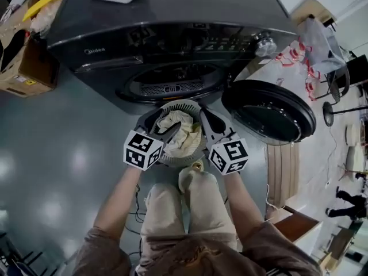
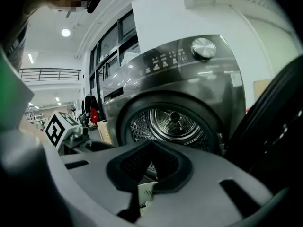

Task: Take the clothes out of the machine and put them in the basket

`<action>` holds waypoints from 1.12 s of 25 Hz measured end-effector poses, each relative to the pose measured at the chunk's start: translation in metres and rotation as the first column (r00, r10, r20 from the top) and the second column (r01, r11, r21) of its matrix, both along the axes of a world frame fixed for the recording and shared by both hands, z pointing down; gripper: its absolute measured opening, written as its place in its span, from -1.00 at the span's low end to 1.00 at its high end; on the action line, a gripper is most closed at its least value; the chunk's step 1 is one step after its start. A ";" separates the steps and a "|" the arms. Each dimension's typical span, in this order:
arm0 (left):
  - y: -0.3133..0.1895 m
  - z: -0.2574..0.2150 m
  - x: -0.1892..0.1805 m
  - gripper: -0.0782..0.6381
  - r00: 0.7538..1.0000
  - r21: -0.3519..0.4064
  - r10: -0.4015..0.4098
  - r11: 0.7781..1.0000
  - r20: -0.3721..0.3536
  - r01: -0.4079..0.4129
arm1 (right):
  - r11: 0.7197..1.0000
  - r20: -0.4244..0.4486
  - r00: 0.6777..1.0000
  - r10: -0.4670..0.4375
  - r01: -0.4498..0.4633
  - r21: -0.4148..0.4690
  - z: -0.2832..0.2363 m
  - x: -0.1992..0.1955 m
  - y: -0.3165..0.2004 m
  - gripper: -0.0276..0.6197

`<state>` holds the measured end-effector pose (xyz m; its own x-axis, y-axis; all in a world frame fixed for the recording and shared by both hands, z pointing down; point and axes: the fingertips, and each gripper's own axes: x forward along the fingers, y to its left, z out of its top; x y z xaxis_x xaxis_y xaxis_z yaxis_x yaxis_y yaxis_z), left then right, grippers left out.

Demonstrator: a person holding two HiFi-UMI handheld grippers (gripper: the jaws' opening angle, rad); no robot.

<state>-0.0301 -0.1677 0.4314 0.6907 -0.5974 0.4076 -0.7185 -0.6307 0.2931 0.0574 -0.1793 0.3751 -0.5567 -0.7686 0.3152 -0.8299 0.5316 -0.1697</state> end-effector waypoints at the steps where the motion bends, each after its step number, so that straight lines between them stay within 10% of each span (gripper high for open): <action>1: 0.003 -0.022 -0.002 0.09 1.000 -0.006 -0.005 1.000 -0.001 0.005 | 1.000 -0.011 1.000 -0.012 0.012 -0.014 -0.018 0.000 0.005 -0.92; 15: 0.038 -0.360 -0.001 0.09 0.994 0.032 -0.103 0.994 -0.048 0.105 | 0.986 0.014 0.988 -0.154 0.155 -0.056 -0.310 0.028 0.041 -0.92; 28: 0.031 -0.477 -0.004 -0.06 0.967 0.244 -0.226 0.937 -0.117 0.249 | 0.976 0.097 0.973 -0.208 0.200 0.083 -0.415 0.039 0.020 -0.92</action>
